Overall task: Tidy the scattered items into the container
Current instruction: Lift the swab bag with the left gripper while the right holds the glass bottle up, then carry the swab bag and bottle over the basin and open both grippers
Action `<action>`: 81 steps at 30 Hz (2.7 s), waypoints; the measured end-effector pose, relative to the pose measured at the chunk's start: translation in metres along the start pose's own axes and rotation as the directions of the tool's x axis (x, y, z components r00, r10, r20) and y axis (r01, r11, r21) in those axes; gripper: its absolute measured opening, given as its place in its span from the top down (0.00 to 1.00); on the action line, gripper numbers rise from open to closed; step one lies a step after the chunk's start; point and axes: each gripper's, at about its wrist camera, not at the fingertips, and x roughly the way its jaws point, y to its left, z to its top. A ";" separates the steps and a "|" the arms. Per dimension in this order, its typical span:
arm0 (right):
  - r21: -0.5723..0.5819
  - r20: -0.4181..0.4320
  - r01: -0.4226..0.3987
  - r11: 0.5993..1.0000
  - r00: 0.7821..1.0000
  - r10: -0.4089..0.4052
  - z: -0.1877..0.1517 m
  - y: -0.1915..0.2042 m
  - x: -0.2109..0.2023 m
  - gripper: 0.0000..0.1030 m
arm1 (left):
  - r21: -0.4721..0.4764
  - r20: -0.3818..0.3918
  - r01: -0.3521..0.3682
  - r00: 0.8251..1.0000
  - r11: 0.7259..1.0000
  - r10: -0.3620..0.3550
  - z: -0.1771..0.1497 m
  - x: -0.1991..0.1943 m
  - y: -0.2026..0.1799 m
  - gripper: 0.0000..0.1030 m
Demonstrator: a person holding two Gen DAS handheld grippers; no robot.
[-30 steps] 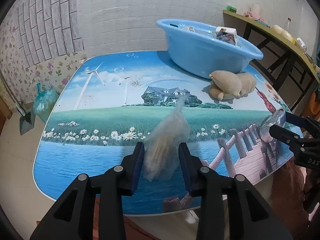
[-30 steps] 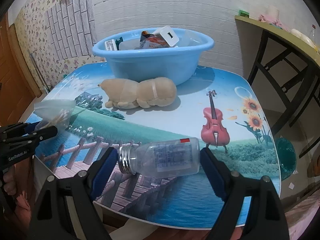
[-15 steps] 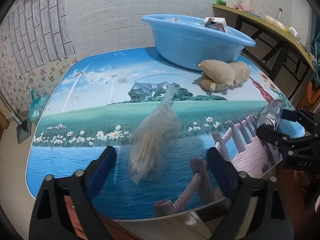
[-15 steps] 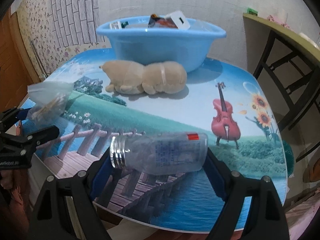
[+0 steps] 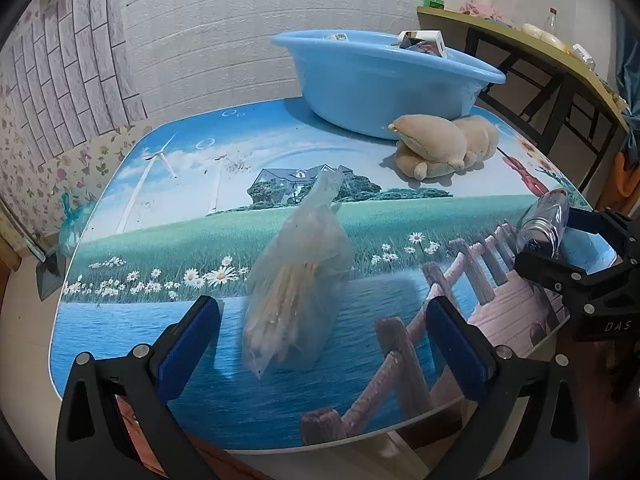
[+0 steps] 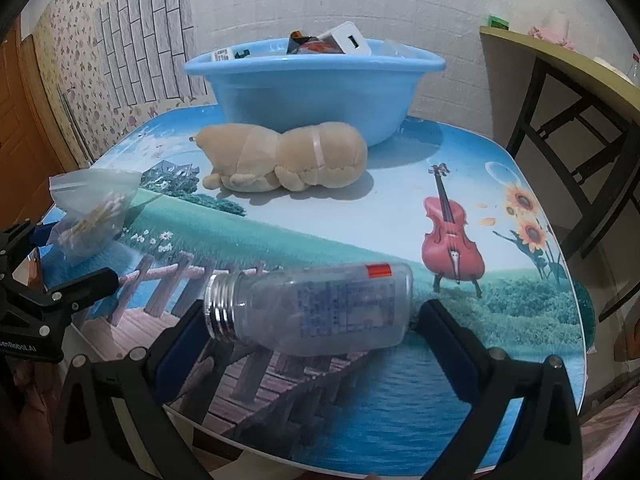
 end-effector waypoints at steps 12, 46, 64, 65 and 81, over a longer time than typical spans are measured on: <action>-0.003 -0.001 0.000 1.000 1.000 -0.001 0.000 0.000 0.001 0.00 | 0.001 0.002 0.001 1.000 1.000 -0.001 0.001 0.000 0.000 0.00; 0.009 0.160 -0.065 0.998 0.985 0.062 0.045 0.000 -0.046 0.17 | -0.045 0.195 0.044 0.980 0.998 -0.035 0.051 -0.061 0.001 0.79; -0.025 0.209 -0.086 0.996 0.974 0.089 0.120 -0.018 -0.027 0.17 | 0.029 0.260 0.048 0.964 0.998 -0.054 0.145 -0.033 -0.019 0.79; -0.023 0.206 -0.086 0.996 0.975 0.089 0.123 -0.021 -0.024 0.17 | 0.038 0.260 0.050 0.964 0.998 -0.058 0.150 -0.029 -0.020 0.79; -0.012 0.183 -0.098 0.995 0.978 0.099 0.160 -0.043 0.030 0.17 | 0.044 0.213 0.061 0.975 0.997 -0.069 0.197 0.032 -0.024 0.77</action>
